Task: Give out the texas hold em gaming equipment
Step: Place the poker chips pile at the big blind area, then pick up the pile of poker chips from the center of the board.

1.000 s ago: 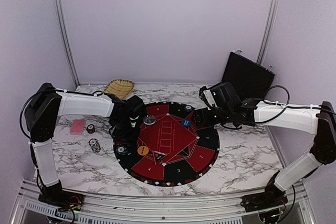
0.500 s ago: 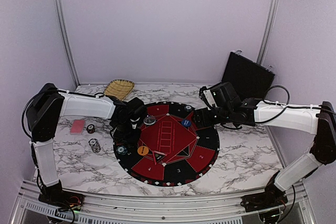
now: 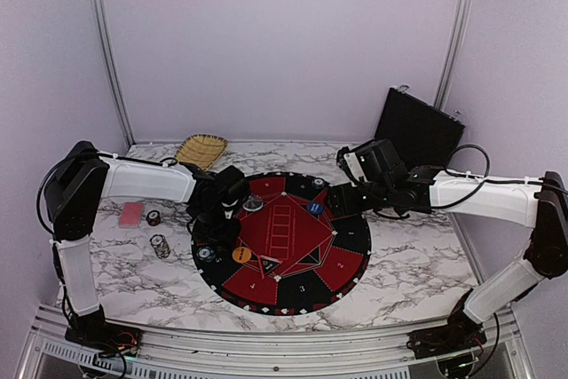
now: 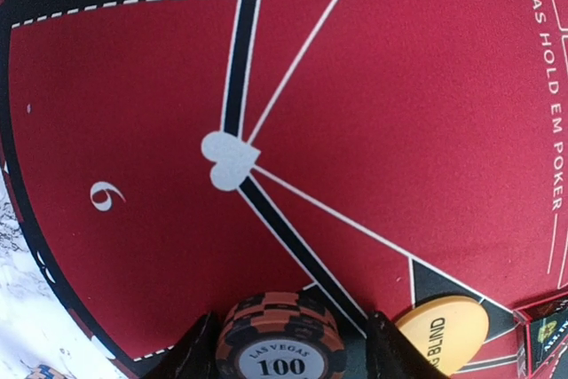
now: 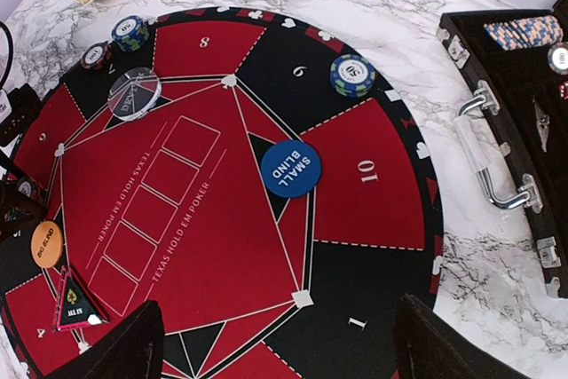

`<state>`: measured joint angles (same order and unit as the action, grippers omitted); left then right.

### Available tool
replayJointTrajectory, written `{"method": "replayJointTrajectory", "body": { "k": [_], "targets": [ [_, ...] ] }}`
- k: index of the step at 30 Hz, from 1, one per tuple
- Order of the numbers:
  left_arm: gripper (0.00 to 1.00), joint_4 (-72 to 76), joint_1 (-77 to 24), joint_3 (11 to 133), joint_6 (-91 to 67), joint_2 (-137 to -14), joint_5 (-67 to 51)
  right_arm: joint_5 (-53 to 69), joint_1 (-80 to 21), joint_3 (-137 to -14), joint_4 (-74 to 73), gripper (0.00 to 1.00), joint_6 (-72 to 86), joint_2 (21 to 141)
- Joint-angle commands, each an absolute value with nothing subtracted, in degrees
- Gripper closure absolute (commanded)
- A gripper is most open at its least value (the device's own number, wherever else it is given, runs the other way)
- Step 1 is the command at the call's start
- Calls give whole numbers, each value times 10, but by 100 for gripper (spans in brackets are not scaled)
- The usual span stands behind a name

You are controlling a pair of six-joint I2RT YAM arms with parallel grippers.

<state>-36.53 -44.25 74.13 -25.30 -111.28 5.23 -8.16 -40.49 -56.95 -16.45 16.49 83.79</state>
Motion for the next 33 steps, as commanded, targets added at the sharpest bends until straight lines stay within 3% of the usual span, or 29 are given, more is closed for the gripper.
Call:
{"method": "replayJointTrajectory", "body": {
  "k": [1, 21, 33],
  "targets": [
    [42, -368, -442, 734, -247, -1114, 65, -89, -402, -587, -170, 13, 167, 825],
    [24, -411, -410, 794, -222, -1064, 76, -98, -402, -585, -179, 13, 164, 805],
    [22, -424, -269, 757, -217, -984, 94, -72, -401, -631, -179, 13, 142, 858]
  ]
}}
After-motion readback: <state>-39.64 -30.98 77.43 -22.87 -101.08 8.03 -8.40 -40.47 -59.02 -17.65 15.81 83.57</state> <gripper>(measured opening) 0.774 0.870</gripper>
